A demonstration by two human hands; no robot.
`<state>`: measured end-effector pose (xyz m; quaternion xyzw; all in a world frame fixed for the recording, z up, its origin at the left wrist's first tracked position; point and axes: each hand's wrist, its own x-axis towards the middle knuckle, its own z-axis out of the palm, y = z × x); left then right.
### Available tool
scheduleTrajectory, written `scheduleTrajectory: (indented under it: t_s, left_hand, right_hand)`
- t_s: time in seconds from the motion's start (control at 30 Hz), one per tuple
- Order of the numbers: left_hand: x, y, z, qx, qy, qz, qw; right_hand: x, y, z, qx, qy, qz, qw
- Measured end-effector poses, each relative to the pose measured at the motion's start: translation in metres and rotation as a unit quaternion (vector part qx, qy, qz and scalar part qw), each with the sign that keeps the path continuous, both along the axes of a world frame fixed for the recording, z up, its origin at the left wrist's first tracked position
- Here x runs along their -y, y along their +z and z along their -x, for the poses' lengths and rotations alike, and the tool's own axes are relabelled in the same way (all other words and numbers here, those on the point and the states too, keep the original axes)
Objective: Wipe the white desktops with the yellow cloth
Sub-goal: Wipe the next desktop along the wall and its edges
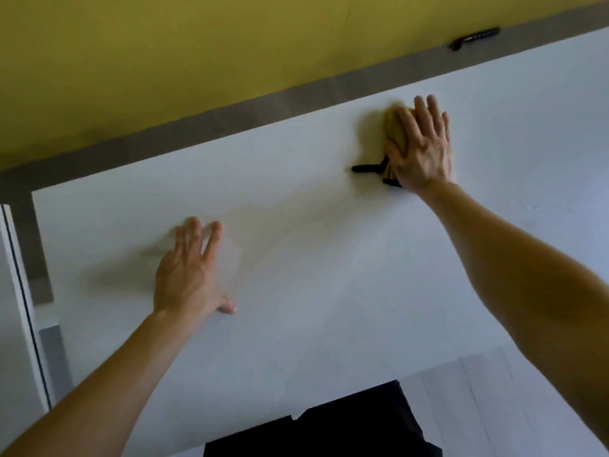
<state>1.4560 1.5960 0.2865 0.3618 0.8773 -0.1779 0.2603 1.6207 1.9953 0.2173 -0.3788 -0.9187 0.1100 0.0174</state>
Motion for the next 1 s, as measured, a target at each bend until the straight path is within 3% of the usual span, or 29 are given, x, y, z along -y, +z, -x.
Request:
scheduleTrajectory:
  t_s: [0.1, 0.17, 0.3, 0.4, 0.47, 0.6, 0.73, 0.8, 0.93, 1.0]
  left_hand:
    - [0.002, 0.001, 0.002, -0.008, -0.006, -0.011, 1.000]
    - [0.005, 0.003, 0.002, -0.005, -0.006, -0.017, 1.000]
    - [0.010, 0.009, 0.002, 0.007, -0.005, -0.029, 1.000]
    - [0.009, 0.010, 0.001, 0.004, 0.001, -0.025, 1.000]
    - [0.009, 0.008, 0.003, 0.010, -0.001, -0.027, 1.000]
    - [0.014, 0.005, 0.005, 0.003, -0.017, -0.040, 0.999]
    - [0.016, 0.003, 0.008, -0.006, -0.027, -0.049, 0.998]
    - [0.014, 0.002, 0.008, -0.004, -0.025, -0.041, 0.999]
    - [0.013, -0.005, 0.006, -0.009, -0.020, -0.033, 0.999]
    - [0.016, -0.007, 0.005, -0.008, -0.017, -0.023, 1.000]
  right_hand:
    - [0.029, -0.004, 0.016, 0.014, -0.055, 0.000, 0.998]
    - [0.095, -0.006, 0.040, -0.020, -0.041, 0.006, 0.999]
    - [0.267, 0.002, 0.084, -0.048, 0.200, 0.030, 0.978]
    - [0.271, 0.000, 0.069, -0.069, 0.266, 0.025, 0.961]
    - [0.217, -0.008, 0.035, -0.075, 0.218, 0.002, 0.973]
    - [0.100, -0.008, -0.041, -0.050, -0.064, -0.009, 0.997]
    - [0.108, -0.006, -0.025, -0.014, -0.216, -0.010, 0.976]
    - [0.169, -0.002, 0.010, -0.027, -0.173, -0.010, 0.985]
    - [0.298, -0.002, 0.063, -0.062, 0.099, 0.010, 0.993]
    - [0.316, 0.001, 0.069, -0.076, 0.162, 0.033, 0.983]
